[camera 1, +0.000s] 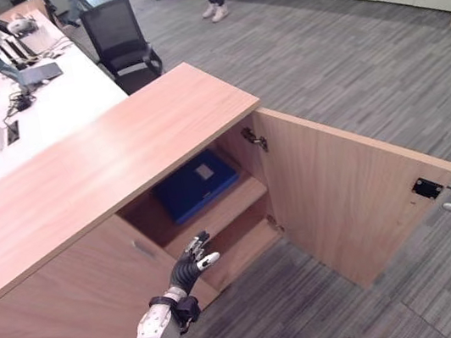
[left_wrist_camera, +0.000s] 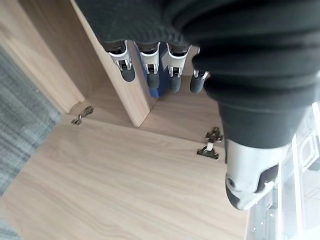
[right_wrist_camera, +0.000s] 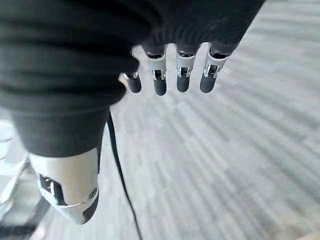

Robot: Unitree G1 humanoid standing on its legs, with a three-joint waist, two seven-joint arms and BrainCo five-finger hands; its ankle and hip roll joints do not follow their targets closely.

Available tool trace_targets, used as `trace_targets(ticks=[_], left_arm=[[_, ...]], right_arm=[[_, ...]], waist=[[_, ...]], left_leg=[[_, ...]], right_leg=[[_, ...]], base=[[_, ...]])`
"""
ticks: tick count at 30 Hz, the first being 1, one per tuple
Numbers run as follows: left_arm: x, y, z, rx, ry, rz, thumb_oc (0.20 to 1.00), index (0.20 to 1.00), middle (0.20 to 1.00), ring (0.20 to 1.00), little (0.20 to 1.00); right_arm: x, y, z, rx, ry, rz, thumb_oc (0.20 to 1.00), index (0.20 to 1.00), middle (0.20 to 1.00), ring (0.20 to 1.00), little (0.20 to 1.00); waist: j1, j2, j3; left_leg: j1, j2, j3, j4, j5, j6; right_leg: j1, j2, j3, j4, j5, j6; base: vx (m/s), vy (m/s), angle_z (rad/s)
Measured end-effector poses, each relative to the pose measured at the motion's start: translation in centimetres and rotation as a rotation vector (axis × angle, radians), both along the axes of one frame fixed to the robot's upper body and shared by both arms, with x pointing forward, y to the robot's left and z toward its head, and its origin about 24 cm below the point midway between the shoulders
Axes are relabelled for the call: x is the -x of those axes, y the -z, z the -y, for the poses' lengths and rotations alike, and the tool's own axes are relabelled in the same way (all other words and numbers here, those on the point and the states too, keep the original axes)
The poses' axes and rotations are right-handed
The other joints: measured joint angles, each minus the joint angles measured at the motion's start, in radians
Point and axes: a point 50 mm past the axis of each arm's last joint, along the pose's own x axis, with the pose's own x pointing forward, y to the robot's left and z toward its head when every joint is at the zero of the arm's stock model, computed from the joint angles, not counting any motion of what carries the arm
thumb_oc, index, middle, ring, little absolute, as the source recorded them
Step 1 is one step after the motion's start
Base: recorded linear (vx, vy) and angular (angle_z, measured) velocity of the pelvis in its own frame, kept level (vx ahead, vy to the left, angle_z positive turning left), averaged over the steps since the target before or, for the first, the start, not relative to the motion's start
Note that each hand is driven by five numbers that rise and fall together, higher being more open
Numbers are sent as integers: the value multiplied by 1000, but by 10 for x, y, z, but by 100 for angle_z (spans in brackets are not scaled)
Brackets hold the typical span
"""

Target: Put the empty folder in the office cabinet

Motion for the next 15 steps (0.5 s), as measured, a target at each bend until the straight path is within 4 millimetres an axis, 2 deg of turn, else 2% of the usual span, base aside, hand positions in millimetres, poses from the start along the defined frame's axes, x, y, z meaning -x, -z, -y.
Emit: trace_targets(ticks=[3,4,10,15], left_arm=[[1,1,-1,-2,5,-5,1000,1000,1000,1000,1000],[5,3,-4,-12,2,-21,1000,1000,1000,1000,1000],[15,10,-5,-9,-7,-56,1000,1000,1000,1000,1000],[17,12,-6,-10,-11,-70,1000,1000,1000,1000,1000]], right_arm=[[-8,0,-6,12,-23,-7,1000,1000,1000,1000,1000],[-19,0,-16,13,-67,-5,1000,1000,1000,1000,1000],[-30,29,-52,-58,-155,-51,1000,1000,1000,1000,1000],[-31,37,-63,-86,-173,-60,1000,1000,1000,1000,1000]], waist=[[22,-18,-2],[25,-27,-5],[22,-48,-30],[15,-52,-38]], left_leg=[[0,-27,-1,0,-13,-3],[1,-38,0,-1,-14,1],[6,-35,1,0,-11,-2],[7,-30,-7,-1,-10,0]], right_leg=[[-1,-30,6,0,10,14],[0,-40,9,0,14,20],[5,-35,7,-1,21,12],[14,-32,-1,-1,20,12]], base=[[0,0,0],[0,0,0],[1,0,-1],[5,0,4]])
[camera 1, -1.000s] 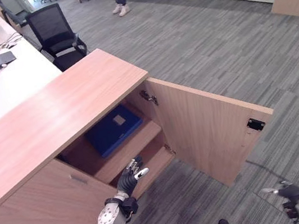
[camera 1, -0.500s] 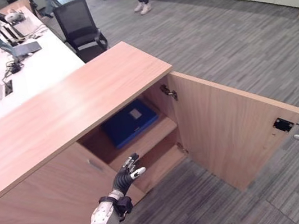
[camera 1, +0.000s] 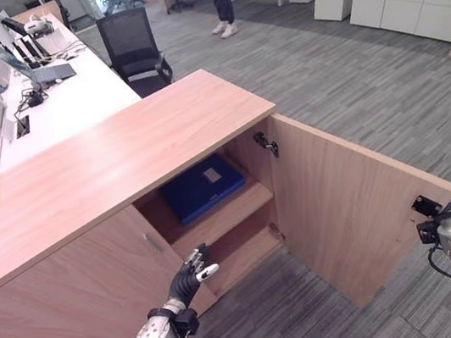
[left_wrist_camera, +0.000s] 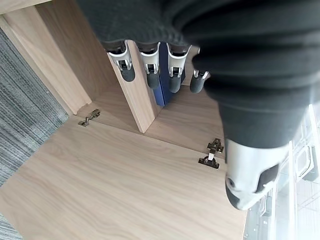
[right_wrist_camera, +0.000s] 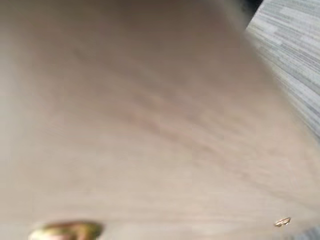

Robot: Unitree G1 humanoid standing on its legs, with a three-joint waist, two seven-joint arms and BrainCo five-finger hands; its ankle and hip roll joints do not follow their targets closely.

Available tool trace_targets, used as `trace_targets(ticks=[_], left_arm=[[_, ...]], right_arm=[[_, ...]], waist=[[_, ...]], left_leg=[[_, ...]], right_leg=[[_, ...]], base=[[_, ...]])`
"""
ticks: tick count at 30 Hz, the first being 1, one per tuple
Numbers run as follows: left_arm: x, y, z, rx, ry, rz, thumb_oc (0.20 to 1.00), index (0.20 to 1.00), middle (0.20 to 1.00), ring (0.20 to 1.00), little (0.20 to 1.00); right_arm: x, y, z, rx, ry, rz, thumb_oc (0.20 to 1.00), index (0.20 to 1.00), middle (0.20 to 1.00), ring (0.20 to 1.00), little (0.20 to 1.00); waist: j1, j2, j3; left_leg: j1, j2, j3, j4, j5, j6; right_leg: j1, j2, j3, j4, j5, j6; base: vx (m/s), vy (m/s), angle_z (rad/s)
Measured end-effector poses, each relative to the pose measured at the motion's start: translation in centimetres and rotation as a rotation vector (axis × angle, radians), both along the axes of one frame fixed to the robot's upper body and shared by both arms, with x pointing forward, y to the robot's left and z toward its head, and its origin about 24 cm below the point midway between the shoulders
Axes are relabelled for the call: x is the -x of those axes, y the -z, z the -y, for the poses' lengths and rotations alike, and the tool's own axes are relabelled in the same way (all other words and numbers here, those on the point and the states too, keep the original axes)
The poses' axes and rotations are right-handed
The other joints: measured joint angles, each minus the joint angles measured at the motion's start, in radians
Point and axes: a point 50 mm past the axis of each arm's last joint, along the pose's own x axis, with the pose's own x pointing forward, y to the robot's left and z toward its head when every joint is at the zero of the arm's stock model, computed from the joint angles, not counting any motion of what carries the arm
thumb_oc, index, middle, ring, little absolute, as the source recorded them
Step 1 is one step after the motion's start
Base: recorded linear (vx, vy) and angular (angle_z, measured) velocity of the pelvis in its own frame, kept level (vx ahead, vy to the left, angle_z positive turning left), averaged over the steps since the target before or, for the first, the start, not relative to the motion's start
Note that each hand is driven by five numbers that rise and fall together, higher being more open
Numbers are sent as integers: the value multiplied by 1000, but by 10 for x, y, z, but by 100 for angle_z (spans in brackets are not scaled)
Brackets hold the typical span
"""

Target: Put the empty folder in the office cabinet

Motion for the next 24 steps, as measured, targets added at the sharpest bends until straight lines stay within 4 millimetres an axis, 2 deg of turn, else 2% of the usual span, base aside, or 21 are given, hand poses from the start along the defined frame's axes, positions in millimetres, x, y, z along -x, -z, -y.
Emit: trace_targets(ticks=[8,12,13,17,18,21,24], left_arm=[[6,5,-1,-4,-28,-26,1000,1000,1000,1000,1000],[9,7,-1,6,-58,-36,1000,1000,1000,1000,1000],[8,7,0,21,-80,-35,1000,1000,1000,1000,1000],[7,7,1,34,-103,-32,1000,1000,1000,1000,1000],[6,7,3,39,-104,-29,1000,1000,1000,1000,1000],[5,7,5,44,-107,-27,1000,1000,1000,1000,1000],[7,8,4,40,-120,-34,1000,1000,1000,1000,1000]], right_arm=[[9,25,-23,-41,-63,-57,1000,1000,1000,1000,1000],[34,41,-42,-86,-176,-59,1000,1000,1000,1000,1000],[42,53,-59,-129,-240,-97,1000,1000,1000,1000,1000],[67,80,-104,-251,-371,-159,1000,1000,1000,1000,1000],[72,89,-124,-302,-420,-190,1000,1000,1000,1000,1000],[75,97,-150,-337,-510,-220,1000,1000,1000,1000,1000],[77,102,-175,-367,-595,-244,1000,1000,1000,1000,1000]], waist=[[0,-13,-56],[-2,-23,-76],[-2,-22,-76],[10,-16,-74],[15,-13,-74],[37,-3,-71],[95,15,-42]], left_leg=[[-18,10,-43,-9,0,0],[-47,12,-77,-9,8,9],[-50,12,-84,-8,9,9],[-58,12,-100,-8,10,10],[-68,11,-113,-2,13,9],[-89,8,-155,2,29,2],[-115,7,-206,9,38,-3]], right_leg=[[-1,13,-19,0,-5,-2],[-14,19,-42,0,-8,-13],[-13,20,-44,0,-7,-12],[-10,20,-64,0,-10,-12],[-9,19,-72,0,-12,-10],[-8,18,-113,0,-17,-7],[8,20,-168,0,-25,-6]], base=[[3,-3,7],[-10,-22,14],[-16,-43,18],[-19,-25,13],[-41,-21,27],[-36,-16,39],[-82,-3,49]])
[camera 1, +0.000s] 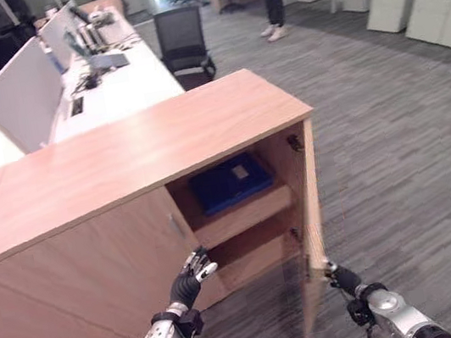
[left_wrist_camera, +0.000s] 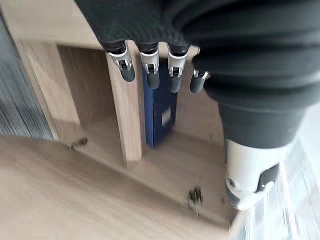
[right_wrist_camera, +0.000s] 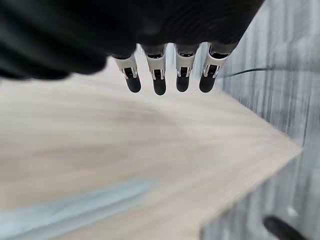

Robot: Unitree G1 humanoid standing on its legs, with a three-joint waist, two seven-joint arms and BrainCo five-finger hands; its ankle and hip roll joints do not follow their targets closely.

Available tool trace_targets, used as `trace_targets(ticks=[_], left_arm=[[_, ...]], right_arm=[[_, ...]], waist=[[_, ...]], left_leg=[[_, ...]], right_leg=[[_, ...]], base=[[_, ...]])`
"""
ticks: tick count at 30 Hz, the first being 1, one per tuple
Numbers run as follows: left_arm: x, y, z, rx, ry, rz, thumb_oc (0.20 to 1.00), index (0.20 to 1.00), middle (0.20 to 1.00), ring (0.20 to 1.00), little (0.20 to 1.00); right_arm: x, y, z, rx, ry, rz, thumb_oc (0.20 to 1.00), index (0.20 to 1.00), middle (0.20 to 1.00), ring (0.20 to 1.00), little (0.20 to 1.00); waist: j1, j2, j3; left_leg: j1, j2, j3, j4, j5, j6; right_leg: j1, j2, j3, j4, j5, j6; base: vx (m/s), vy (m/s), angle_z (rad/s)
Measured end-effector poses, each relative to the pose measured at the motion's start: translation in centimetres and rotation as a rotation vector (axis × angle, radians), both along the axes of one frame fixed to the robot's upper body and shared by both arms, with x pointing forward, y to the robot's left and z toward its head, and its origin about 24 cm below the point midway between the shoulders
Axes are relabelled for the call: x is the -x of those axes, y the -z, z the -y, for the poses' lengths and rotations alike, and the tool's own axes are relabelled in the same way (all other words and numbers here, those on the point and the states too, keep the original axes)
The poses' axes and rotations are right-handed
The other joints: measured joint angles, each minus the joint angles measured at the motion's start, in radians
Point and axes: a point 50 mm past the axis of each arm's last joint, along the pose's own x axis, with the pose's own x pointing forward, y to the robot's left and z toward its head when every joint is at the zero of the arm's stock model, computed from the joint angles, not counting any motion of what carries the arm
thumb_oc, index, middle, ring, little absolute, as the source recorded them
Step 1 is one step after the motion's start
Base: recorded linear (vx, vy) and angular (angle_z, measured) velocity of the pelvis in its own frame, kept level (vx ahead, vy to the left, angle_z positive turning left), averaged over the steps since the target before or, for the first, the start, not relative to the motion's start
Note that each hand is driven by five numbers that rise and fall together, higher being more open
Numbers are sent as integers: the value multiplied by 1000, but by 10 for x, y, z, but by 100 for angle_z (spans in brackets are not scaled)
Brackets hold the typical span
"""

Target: Put the empty folder in the office cabinet

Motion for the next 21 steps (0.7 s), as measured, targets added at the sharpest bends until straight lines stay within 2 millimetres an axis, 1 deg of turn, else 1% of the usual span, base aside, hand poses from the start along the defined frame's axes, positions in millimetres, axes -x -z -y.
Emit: trace_targets(ticks=[1,2,3,5,6,7,8,9,10,11,12,13,14,15,16,17,18,19,20,21], left_arm=[[0,0,0,0,-1,-2,1000,1000,1000,1000,1000],[1,0,0,1,-4,-3,1000,1000,1000,1000,1000],[0,0,2,4,-4,0,1000,1000,1000,1000,1000],[1,1,1,3,-10,-4,1000,1000,1000,1000,1000],[1,1,1,2,-14,-5,1000,1000,1000,1000,1000],[1,1,2,2,-17,-5,1000,1000,1000,1000,1000],[0,0,2,2,-18,-2,1000,1000,1000,1000,1000],[-3,-1,3,2,-15,6,1000,1000,1000,1000,1000],[-8,-5,5,2,-10,23,1000,1000,1000,1000,1000],[-13,-8,7,6,-5,39,1000,1000,1000,1000,1000],[-14,-9,4,-2,-6,44,1000,1000,1000,1000,1000],[-16,-11,-2,-21,-7,52,1000,1000,1000,1000,1000],[-18,-13,-7,-40,-2,59,1000,1000,1000,1000,1000],[-15,-13,-12,-56,-5,52,1000,1000,1000,1000,1000],[-12,-11,-14,-62,-7,42,1000,1000,1000,1000,1000],[-8,-9,-13,-54,-5,30,1000,1000,1000,1000,1000],[-4,-8,-10,-40,-4,27,1000,1000,1000,1000,1000],[-7,-11,-10,-41,1,42,1000,1000,1000,1000,1000],[-10,-16,-11,-44,11,64,1000,1000,1000,1000,1000],[-20,-23,-16,-71,33,93,1000,1000,1000,1000,1000]], right_arm=[[-2,0,-4,-7,-10,4,1000,1000,1000,1000,1000],[-4,-1,-10,-10,-35,7,1000,1000,1000,1000,1000],[-3,0,-13,-13,-46,5,1000,1000,1000,1000,1000],[-7,-1,-18,-27,-51,12,1000,1000,1000,1000,1000],[-11,-3,-20,-29,-51,24,1000,1000,1000,1000,1000],[-15,-5,-22,-31,-53,35,1000,1000,1000,1000,1000],[-22,-9,-23,-30,-56,56,1000,1000,1000,1000,1000],[-30,-14,-24,-26,-57,80,1000,1000,1000,1000,1000],[-38,-19,-26,-24,-62,105,1000,1000,1000,1000,1000],[-44,-24,-25,-18,-66,130,1000,1000,1000,1000,1000],[-49,-27,-26,-22,-61,147,1000,1000,1000,1000,1000],[-50,-29,-34,-47,-65,154,1000,1000,1000,1000,1000],[-53,-31,-42,-75,-69,165,1000,1000,1000,1000,1000],[-56,-34,-47,-88,-73,175,1000,1000,1000,1000,1000],[-57,-36,-51,-101,-76,186,1000,1000,1000,1000,1000],[-59,-39,-51,-105,-77,200,1000,1000,1000,1000,1000],[-61,-40,-48,-101,-65,208,1000,1000,1000,1000,1000],[-63,-41,-50,-110,-50,208,1000,1000,1000,1000,1000],[-67,-43,-53,-119,-42,214,1000,1000,1000,1000,1000],[-88,-60,-54,-147,5,276,1000,1000,1000,1000,1000]], waist=[[15,6,5],[34,12,11],[37,11,15],[69,22,24],[72,18,32],[76,23,32],[91,23,44],[95,16,52],[88,2,64],[92,5,69],[101,1,77],[89,-53,90],[80,-94,97],[89,-122,95],[88,-135,94],[73,-128,86],[68,-102,65],[72,-132,65],[72,-153,71],[97,-182,87]], left_leg=[[-6,-1,-4,2,2,3],[-21,-4,-25,9,13,-7],[-37,-6,-43,14,16,-9],[-46,-10,-61,15,23,-12],[-66,-16,-83,22,25,-14],[-80,-21,-99,29,26,-15],[-87,-25,-103,39,36,-19],[-119,-39,-89,67,51,-19],[-164,-59,-18,81,97,-2],[-181,-58,121,59,95,62],[-176,-43,229,38,51,97],[-174,-49,324,40,-30,74],[-169,-55,355,89,-21,89],[-162,-52,365,148,-24,92],[-147,-50,367,186,-27,86],[-107,-57,345,176,-24,81],[-66,-61,331,120,-31,70],[-63,-100,324,95,-9,78],[-64,-119,305,88,-10,83],[-82,-141,279,97,-18,101]], right_leg=[[-1,0,-5,0,0,0],[-1,0,-20,0,1,1],[-3,-2,-40,0,-1,0],[7,-1,-62,0,-3,2],[11,-3,-83,0,-4,4],[12,-4,-97,0,-5,4],[17,-5,-109,2,-5,4],[16,-8,-125,3,-6,5],[17,-24,-156,1,-15,-7],[22,-26,-188,1,-15,-10],[38,-15,-213,7,-19,-11],[45,-48,-230,1,-32,-18],[52,-90,-259,1,-34,-21],[57,-113,-262,2,-28,-24],[73,-126,-273,2,-29,-17],[101,-121,-292,13,-32,5],[108,-115,-300,26,-34,26],[109,-147,-309,43,-27,28],[109,-162,-309,55,-30,31],[93,-197,-305,110,-25,25]], base=[[-99,7,47],[-62,6,40],[-49,13,50],[-81,39,43],[-120,74,43],[-148,101,50],[-143,92,54],[-143,93,85],[-57,54,110],[-45,67,108],[-9,71,106],[-17,145,109],[25,172,87],[73,183,50],[78,168,39],[72,165,54],[55,189,69],[43,190,64],[32,194,85],[41,202,67]])
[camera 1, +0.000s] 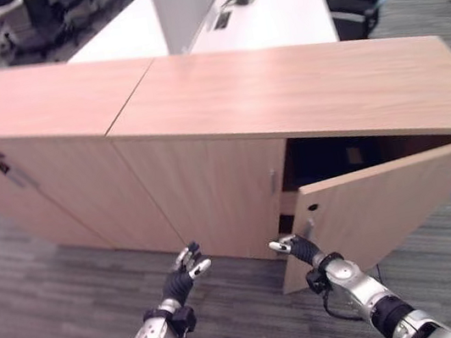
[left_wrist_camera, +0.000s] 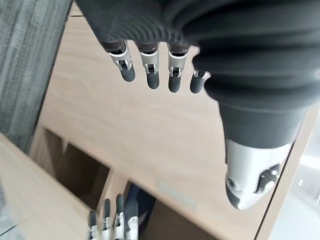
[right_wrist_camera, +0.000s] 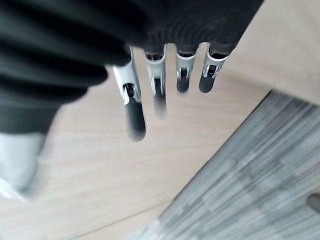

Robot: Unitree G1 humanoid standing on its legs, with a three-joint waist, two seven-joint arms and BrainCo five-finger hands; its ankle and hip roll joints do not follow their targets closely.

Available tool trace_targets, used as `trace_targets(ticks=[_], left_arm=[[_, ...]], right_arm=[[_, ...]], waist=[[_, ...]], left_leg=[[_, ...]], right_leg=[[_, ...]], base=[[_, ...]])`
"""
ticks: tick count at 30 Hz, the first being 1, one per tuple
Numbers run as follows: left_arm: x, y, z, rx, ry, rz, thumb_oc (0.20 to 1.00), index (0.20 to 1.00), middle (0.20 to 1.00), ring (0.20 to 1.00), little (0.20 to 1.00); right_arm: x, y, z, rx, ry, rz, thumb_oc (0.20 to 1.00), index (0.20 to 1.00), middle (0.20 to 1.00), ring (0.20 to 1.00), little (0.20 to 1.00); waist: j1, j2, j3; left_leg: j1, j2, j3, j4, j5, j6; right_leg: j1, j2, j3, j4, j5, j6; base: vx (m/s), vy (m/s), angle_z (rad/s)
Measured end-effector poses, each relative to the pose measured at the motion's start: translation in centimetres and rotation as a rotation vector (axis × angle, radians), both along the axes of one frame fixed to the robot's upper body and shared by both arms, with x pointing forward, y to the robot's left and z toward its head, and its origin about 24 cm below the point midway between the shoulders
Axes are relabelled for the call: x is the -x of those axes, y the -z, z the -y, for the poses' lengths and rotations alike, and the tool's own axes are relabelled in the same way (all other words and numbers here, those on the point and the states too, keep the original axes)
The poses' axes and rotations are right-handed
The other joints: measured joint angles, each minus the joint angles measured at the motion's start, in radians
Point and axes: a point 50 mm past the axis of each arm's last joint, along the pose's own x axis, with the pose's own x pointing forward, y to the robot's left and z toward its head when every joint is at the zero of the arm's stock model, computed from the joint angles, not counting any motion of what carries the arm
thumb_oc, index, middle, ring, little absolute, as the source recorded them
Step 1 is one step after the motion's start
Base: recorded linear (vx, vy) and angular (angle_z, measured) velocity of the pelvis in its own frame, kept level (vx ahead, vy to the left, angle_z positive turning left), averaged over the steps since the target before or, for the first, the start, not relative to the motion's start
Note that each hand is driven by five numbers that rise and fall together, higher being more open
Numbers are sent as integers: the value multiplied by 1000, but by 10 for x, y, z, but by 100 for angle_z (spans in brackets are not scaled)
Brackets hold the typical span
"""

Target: Put the empty folder in the office cabinet

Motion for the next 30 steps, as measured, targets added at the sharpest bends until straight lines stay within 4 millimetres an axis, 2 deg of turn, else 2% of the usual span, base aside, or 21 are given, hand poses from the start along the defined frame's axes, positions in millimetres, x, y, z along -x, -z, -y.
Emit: trace_targets(ticks=[1,2,3,4,5,6,7,9,10,11,12,14,16,17,20,22,27,29,30], left_arm=[[-1,-2,-8,-28,-4,4,1000,1000,1000,1000,1000],[-2,-6,-18,-60,-4,9,1000,1000,1000,1000,1000],[-3,-11,-23,-91,25,21,1000,1000,1000,1000,1000],[-3,-15,-23,-97,44,38,1000,1000,1000,1000,1000],[-13,-29,-23,-137,95,86,1000,1000,1000,1000,1000],[-21,-38,-24,-153,114,123,1000,1000,1000,1000,1000],[-23,-40,-23,-132,106,134,1000,1000,1000,1000,1000],[-22,-40,-20,-124,125,135,1000,1000,1000,1000,1000],[-23,-40,-20,-121,125,139,1000,1000,1000,1000,1000],[-23,-41,-19,-116,125,142,1000,1000,1000,1000,1000],[-22,-40,-19,-111,130,141,1000,1000,1000,1000,1000],[-11,-36,-20,-101,138,120,1000,1000,1000,1000,1000],[-5,-32,-18,-92,149,99,1000,1000,1000,1000,1000],[-5,-31,-17,-90,152,98,1000,1000,1000,1000,1000],[-6,-32,-17,-76,150,102,1000,1000,1000,1000,1000],[-6,-32,-15,-69,155,105,1000,1000,1000,1000,1000],[-5,-31,-13,-54,150,102,1000,1000,1000,1000,1000],[-3,-29,-13,-48,141,95,1000,1000,1000,1000,1000],[0,-27,-14,-46,127,87,1000,1000,1000,1000,1000]], right_arm=[[-15,-14,-1,-20,25,48,1000,1000,1000,1000,1000],[-33,-30,0,-23,45,106,1000,1000,1000,1000,1000],[-59,-48,16,-9,136,130,1000,1000,1000,1000,1000],[-68,-57,34,16,196,144,1000,1000,1000,1000,1000],[-79,-68,63,69,263,141,1000,1000,1000,1000,1000],[-73,-60,77,54,324,106,1000,1000,1000,1000,1000],[-66,-53,85,52,362,84,1000,1000,1000,1000,1000],[-60,-47,100,47,419,48,1000,1000,1000,1000,1000],[-55,-43,108,62,433,24,1000,1000,1000,1000,1000],[-50,-39,116,78,449,9,1000,1000,1000,1000,1000],[-44,-36,125,84,469,-6,1000,1000,1000,1000,1000],[-34,-25,131,85,502,-64,1000,1000,1000,1000,1000],[-30,-20,135,87,499,-94,1000,1000,1000,1000,1000],[-30,-21,136,88,501,-93,1000,1000,1000,1000,1000],[-30,-21,136,81,486,-99,1000,1000,1000,1000,1000],[-29,-21,137,77,474,-101,1000,1000,1000,1000,1000],[-30,-22,137,70,454,-103,1000,1000,1000,1000,1000],[-30,-20,128,41,439,-85,1000,1000,1000,1000,1000],[-31,-22,119,5,428,-53,1000,1000,1000,1000,1000]], waist=[[11,-4,0],[20,-9,1],[24,-6,7],[30,4,10],[59,32,31],[47,39,40],[17,31,38],[22,19,32],[9,22,33],[-7,26,33],[-12,30,31],[2,23,9],[-4,19,-7],[-3,25,-8],[-7,28,-9],[-12,29,-10],[-10,28,-10],[-15,23,-11],[-20,16,-13]], left_leg=[[6,-5,-3,1,-7,10],[11,-16,-7,2,-17,23],[-16,-41,40,67,-61,83],[22,-52,49,29,-63,93],[42,-45,21,8,-58,115],[46,-58,-42,-14,-52,111],[52,-84,-85,-36,-44,120],[70,-135,-101,-58,-56,113],[73,-157,-121,-63,-60,119],[77,-171,-141,-67,-61,121],[76,-181,-143,-74,-61,120],[90,-194,-144,-90,-62,122],[87,-208,-163,-93,-52,121],[84,-209,-163,-98,-44,133],[79,-211,-179,-97,-34,140],[76,-211,-190,-98,-34,138],[73,-211,-195,-104,-21,119],[71,-210,-193,-106,-14,109],[70,-210,-189,-106,-12,106]], right_leg=[[-9,-11,10,27,16,-20],[-18,-39,29,82,31,-15],[-90,-125,90,285,61,-12],[-136,-181,134,410,129,65],[-270,-186,302,612,176,141],[-305,-85,411,510,34,140],[-257,-57,411,325,-15,139],[-258,-53,413,103,6,132],[-256,-46,462,31,27,131],[-257,-44,515,5,32,126],[-267,-37,541,21,32,126],[-279,-18,493,74,31,123],[-252,-7,462,40,31,124],[-233,1,455,23,31,124],[-169,6,430,-40,31,124],[-121,6,427,-75,31,124],[-97,9,427,-94,31,122],[-99,17,431,-107,47,100],[-106,22,429,-108,32,72]], base=[[-6,271,51],[1,290,43],[0,224,58],[242,50,74],[296,-95,99],[379,-171,143],[266,-145,129],[210,-74,64],[95,-81,69],[81,-114,85],[103,-109,70],[132,-114,24],[86,-75,16],[78,-101,10],[57,-100,6],[52,-109,17],[26,-97,6],[5,-70,-6],[-2,-37,-16]])
